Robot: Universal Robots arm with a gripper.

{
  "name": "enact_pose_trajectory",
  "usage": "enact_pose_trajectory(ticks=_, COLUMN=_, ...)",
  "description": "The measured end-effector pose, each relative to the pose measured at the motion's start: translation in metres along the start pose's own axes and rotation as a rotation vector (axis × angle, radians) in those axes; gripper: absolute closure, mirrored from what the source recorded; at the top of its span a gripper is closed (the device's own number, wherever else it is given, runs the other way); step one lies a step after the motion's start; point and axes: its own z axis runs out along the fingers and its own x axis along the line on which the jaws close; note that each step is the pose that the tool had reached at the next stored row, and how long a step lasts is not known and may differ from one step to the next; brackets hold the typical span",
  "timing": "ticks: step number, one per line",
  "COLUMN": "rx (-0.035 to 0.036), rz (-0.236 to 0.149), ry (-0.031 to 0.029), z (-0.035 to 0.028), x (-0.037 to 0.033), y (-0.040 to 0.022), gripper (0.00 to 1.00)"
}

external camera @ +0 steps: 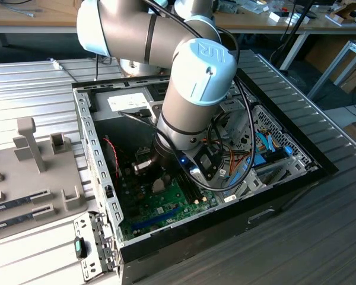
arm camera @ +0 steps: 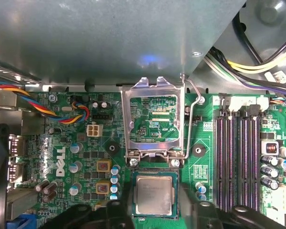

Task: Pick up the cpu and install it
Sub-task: 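Place the cpu into insertion slot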

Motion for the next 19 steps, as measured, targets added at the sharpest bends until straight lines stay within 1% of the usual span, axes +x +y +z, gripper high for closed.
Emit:
enact_pose_trajectory(ticks=1, rx=0.0, rz=0.0, ry=0.0, z=0.0, x=0.0, y=0.0, gripper=0.45)
enact_pose_trajectory(ticks=4, rx=0.0004, rz=0.0, ry=0.0002, z=-0.0004, x=0.0, y=0.0, gripper=0.45)
enact_pose_trajectory(ticks=5, rx=-0.0001, rz=0.0, ry=0.0001, z=-0.0027, x=0.0001, y=0.0002, gripper=0.45)
enact_pose_trajectory(ticks=6, rx=-0.0011, rz=0.0, ry=0.0, z=-0.0084, x=0.0002, y=0.0012, gripper=0.45)
enact_pose_trajectory(ticks=7, rx=-0.0021, rz=0.0, ry=0.0, z=-0.0102, x=0.0003, y=0.0019, gripper=0.45)
enact_pose_trajectory(ticks=8, rx=-0.0037, rz=0.0, ry=-0.0002, z=-0.0101, x=0.0001, y=0.0021, gripper=0.45)
enact_pose_trajectory(ticks=10, rx=-0.0052, rz=0.0, ry=0.0021, z=-0.0105, x=-0.003, y=0.0022, gripper=0.47)
enact_pose_trajectory(ticks=11, rx=-0.006, rz=0.0, ry=0.0051, z=-0.0105, x=-0.0061, y=0.0022, gripper=0.53)
enact_pose_trajectory(ticks=12, rx=-0.0073, rz=0.001, ry=0.0119, z=-0.0106, x=-0.0126, y=0.0021, gripper=0.6)
enact_pose_trajectory(ticks=13, rx=-0.008, rz=0.001, ry=0.0171, z=-0.0107, x=-0.0175, y=0.002, gripper=0.65)
enact_pose_trajectory(ticks=14, rx=-0.0085, rz=0.001, ry=0.0219, z=-0.0107, x=-0.0219, y=0.002, gripper=0.65)
enact_pose_trajectory(ticks=15, rx=-0.0096, rz=0.002, ry=0.0301, z=-0.0109, x=-0.0299, y=0.002, gripper=0.71)
enact_pose_trajectory(ticks=17, rx=-0.0109, rz=0.002, ry=0.0385, z=-0.0112, x=-0.0392, y=0.0023, gripper=0.84)
enact_pose_trajectory(ticks=18, rx=-0.012, rz=0.002, ry=0.0422, z=-0.0114, x=-0.0479, y=0.0031, gripper=0.89)
enact_pose_trajectory(ticks=19, rx=-0.0125, rz=0.002, ry=0.0427, z=-0.0116, x=-0.0522, y=0.0034, gripper=0.89)
